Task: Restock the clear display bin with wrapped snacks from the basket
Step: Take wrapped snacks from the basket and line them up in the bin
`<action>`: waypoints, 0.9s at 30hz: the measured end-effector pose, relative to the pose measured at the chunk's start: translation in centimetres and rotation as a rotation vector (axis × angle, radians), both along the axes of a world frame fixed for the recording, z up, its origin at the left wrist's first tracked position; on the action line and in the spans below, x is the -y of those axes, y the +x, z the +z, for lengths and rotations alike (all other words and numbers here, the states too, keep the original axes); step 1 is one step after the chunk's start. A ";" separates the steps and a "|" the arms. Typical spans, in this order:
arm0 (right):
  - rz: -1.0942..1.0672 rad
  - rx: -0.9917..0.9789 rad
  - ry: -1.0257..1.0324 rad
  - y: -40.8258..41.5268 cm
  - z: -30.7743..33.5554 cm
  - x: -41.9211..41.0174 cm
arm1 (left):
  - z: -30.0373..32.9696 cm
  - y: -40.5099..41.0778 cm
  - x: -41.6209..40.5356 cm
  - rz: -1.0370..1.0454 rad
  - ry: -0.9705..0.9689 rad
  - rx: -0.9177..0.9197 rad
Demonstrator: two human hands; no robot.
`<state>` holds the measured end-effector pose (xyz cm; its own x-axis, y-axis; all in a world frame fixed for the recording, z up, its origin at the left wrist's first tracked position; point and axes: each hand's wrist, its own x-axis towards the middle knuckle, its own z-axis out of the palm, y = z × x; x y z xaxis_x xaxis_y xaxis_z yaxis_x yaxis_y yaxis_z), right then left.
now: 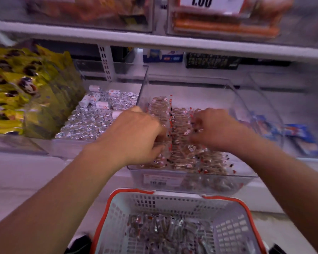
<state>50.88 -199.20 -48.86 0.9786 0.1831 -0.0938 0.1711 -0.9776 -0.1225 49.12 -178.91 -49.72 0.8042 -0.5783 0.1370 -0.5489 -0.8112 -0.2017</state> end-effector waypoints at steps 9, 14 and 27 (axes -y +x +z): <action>0.255 -0.216 -0.148 0.8 -1.2 -0.3 | -1.3 -0.1 0.1 0.021 0.025 0.089; 0.149 -0.001 -0.081 3.2 -0.2 0.8 | -1.1 -0.1 0.0 0.011 -0.018 0.085; -0.183 0.323 0.039 12.5 -3.6 -1.1 | -1.2 -0.1 -0.2 -0.015 -0.044 0.103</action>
<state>63.38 -198.12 -52.48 0.9735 -0.0004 0.2286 0.0298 -0.9912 -0.1288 49.04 -178.72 -50.96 0.7762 -0.5816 0.2434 -0.5390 -0.8125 -0.2222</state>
